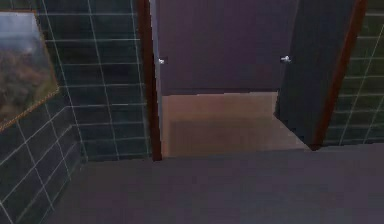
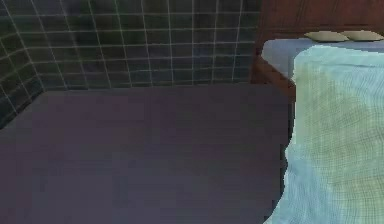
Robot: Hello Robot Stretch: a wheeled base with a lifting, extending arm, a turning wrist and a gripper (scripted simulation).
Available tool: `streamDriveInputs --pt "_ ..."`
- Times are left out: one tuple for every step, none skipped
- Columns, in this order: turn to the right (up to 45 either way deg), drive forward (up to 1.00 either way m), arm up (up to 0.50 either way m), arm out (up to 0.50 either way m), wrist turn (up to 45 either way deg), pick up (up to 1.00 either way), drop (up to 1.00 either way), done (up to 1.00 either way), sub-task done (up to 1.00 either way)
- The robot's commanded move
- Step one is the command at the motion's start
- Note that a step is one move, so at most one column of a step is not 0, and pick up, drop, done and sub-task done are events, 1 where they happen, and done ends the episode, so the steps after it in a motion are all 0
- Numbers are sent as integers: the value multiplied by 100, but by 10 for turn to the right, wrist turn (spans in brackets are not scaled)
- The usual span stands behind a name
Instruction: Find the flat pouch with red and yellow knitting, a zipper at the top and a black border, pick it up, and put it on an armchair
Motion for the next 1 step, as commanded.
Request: streamDriveInputs --pt "0 100 0 0 0 0 0 0 0"
